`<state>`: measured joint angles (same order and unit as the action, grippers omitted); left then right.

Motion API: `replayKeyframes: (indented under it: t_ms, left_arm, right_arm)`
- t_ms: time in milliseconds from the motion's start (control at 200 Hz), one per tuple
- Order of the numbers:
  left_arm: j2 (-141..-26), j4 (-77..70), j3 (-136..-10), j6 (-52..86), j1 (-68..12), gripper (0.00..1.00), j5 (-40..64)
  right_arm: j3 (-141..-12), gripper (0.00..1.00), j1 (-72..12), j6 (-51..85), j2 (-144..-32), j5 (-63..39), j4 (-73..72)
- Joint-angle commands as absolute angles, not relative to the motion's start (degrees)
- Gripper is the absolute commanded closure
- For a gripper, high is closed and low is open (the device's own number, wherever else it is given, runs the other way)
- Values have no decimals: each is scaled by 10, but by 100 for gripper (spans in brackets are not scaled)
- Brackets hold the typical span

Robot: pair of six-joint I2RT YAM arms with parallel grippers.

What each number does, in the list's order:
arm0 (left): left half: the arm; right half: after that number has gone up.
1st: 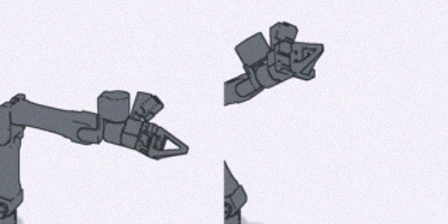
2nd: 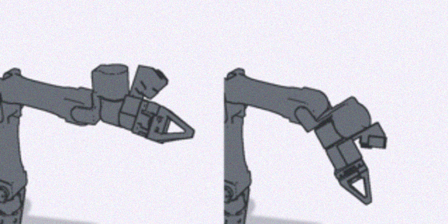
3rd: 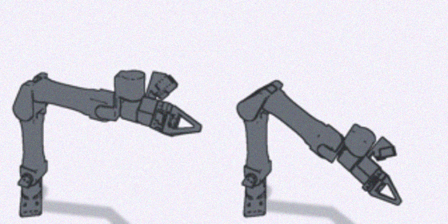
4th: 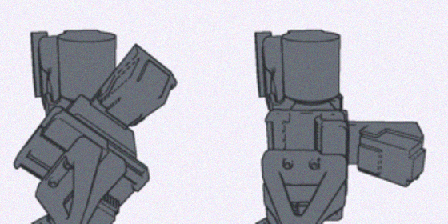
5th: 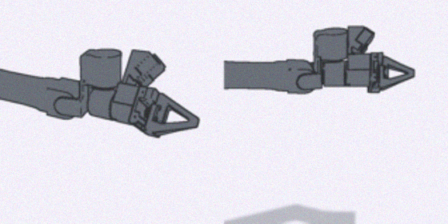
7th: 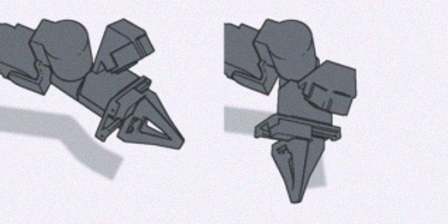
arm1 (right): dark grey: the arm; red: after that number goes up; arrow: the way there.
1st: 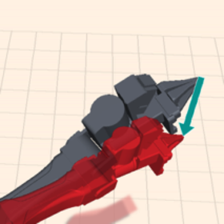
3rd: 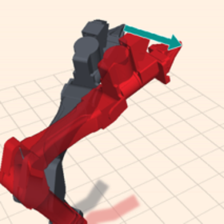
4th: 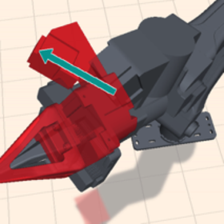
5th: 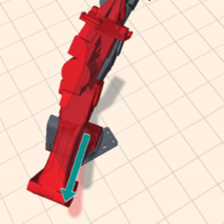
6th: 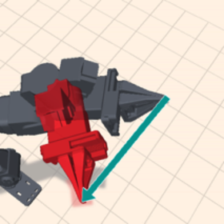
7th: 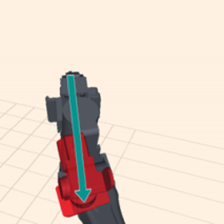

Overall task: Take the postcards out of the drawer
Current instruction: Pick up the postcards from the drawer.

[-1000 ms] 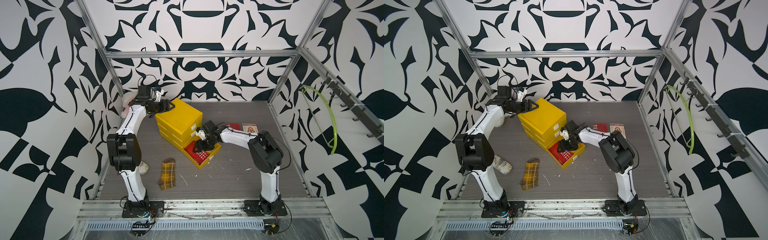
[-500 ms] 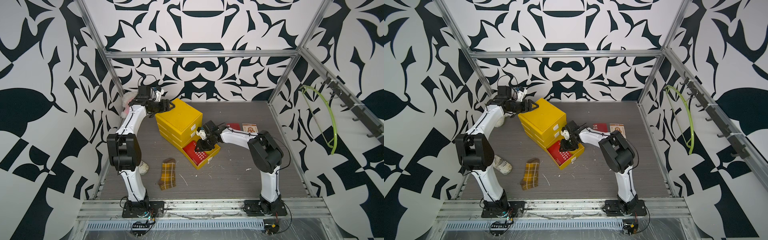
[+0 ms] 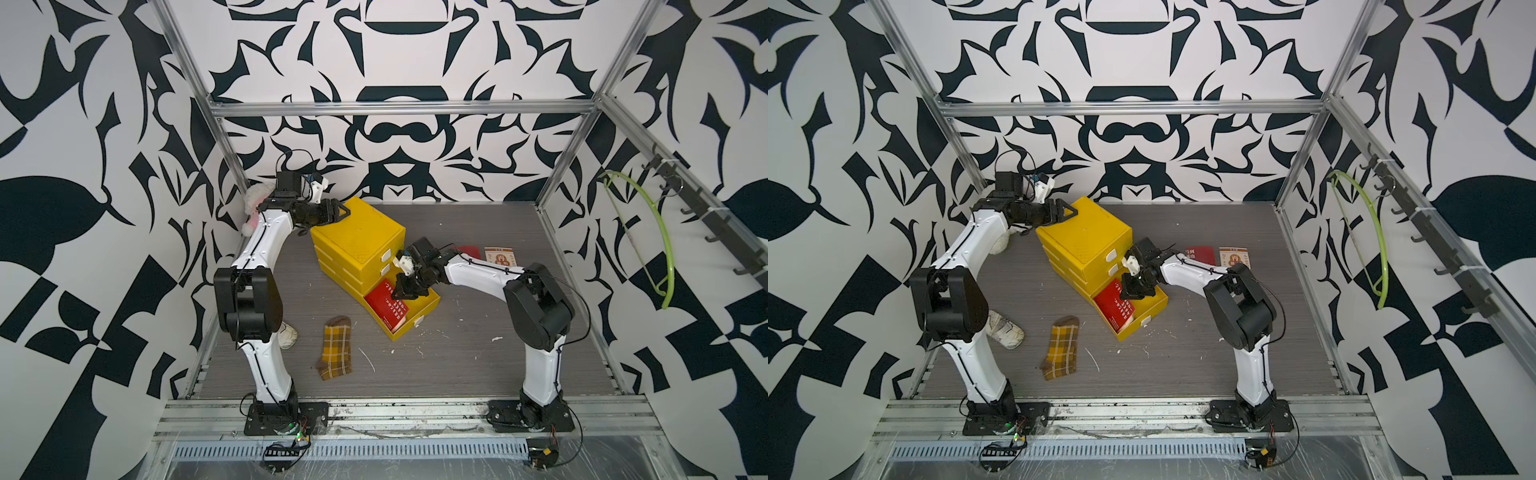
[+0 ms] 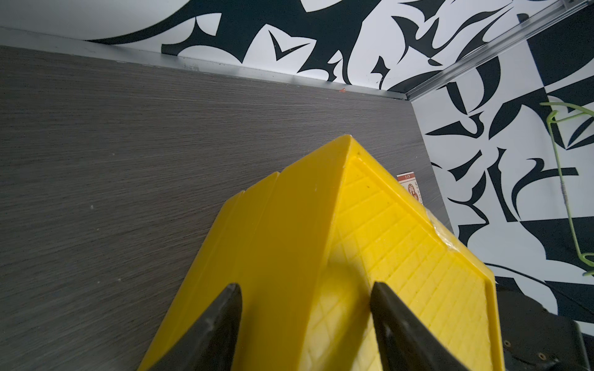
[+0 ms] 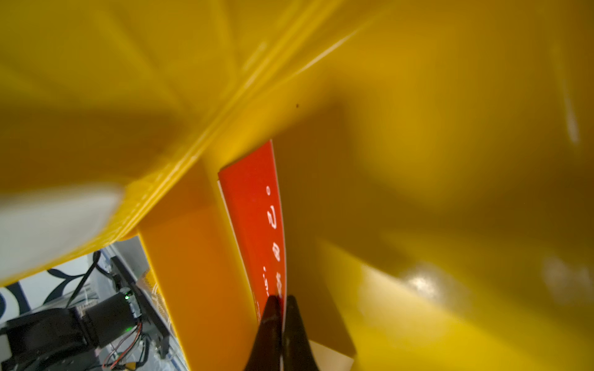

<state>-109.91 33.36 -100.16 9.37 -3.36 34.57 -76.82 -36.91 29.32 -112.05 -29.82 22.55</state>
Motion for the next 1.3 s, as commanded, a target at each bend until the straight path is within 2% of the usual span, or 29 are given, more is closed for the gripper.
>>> replayKeyframes:
  t_ms: [0, 435, 990, 1300]
  left_arm:
    - [-1123, 400, -995, 93, -44, 32, 334]
    - [-1122, 400, -994, 93, -44, 32, 331]
    - [-1122, 402, -998, 93, -44, 31, 330]
    - [-1091, 425, -1050, 98, -44, 29, 314]
  right_arm:
    - [-776, 100, -370, 311, -1104, -309, 226]
    - [-752, 100, -330, 332, -1038, -279, 260]
    - [-721, 100, -288, 338, -971, -300, 269]
    - [-693, 100, -253, 338, -911, -311, 273]
